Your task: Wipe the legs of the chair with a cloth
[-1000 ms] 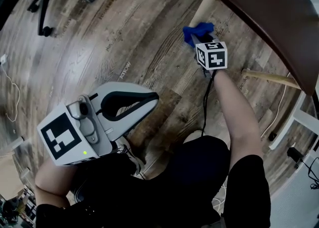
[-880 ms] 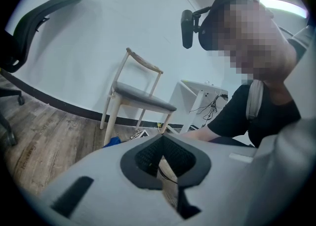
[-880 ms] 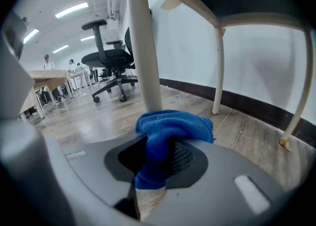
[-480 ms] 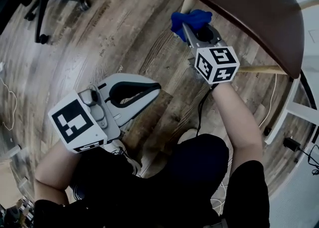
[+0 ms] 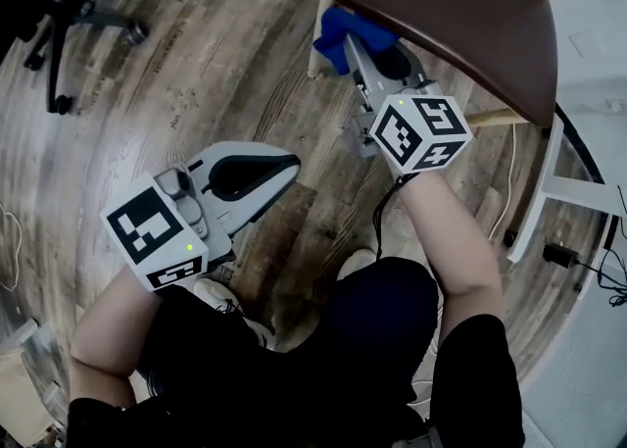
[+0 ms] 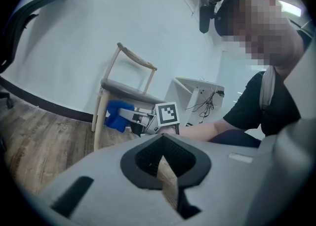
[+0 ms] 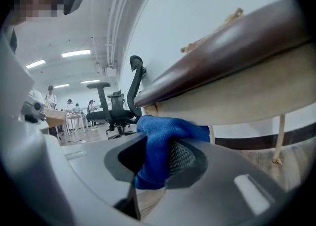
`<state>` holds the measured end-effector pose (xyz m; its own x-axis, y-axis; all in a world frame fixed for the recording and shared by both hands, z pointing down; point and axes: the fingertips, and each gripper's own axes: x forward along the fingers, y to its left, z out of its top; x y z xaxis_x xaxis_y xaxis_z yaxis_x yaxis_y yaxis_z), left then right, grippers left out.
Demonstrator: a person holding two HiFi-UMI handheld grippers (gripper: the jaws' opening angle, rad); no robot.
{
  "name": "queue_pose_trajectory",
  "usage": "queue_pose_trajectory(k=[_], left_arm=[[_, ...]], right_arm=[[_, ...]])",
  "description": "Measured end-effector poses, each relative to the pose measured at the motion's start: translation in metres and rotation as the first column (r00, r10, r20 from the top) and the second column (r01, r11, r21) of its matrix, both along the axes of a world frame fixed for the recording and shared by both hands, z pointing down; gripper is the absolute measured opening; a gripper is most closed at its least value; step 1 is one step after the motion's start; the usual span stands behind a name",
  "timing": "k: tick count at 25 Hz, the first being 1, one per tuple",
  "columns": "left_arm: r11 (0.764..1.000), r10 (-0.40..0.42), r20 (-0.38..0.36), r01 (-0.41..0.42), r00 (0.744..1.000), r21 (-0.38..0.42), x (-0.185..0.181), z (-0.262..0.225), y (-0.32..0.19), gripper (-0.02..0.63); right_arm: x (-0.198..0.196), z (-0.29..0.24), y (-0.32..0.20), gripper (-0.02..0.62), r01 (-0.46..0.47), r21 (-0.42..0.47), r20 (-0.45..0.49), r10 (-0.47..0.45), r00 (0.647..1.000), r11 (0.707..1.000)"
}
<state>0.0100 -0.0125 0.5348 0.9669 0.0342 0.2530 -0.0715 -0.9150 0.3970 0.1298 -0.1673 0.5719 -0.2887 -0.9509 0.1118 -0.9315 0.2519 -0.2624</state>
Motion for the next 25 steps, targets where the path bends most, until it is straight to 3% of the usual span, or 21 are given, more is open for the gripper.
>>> queue_pose_trajectory(k=[10,20,25], left_arm=[[1.0,0.024,-0.003,-0.024,1.0,0.0,0.016,0.002,0.002,0.008],[0.999,0.044,0.015,-0.044,0.999,-0.016,0.028,0.012,0.002,0.008],[0.999,0.042,0.011,-0.042,0.999,-0.021,0.03,0.011,0.002,0.008]], right_arm=[[0.085,-0.004,0.064,0.101,-0.16,-0.037,0.061,0.162,0.985,0.986],[0.167,-0.027,0.136,0.101,-0.334,-0.033,0.05,0.335,0.941,0.942],[0.199,-0.037,0.169,0.101,-0.424,-0.05,0.014,0.425,0.905,0.904]])
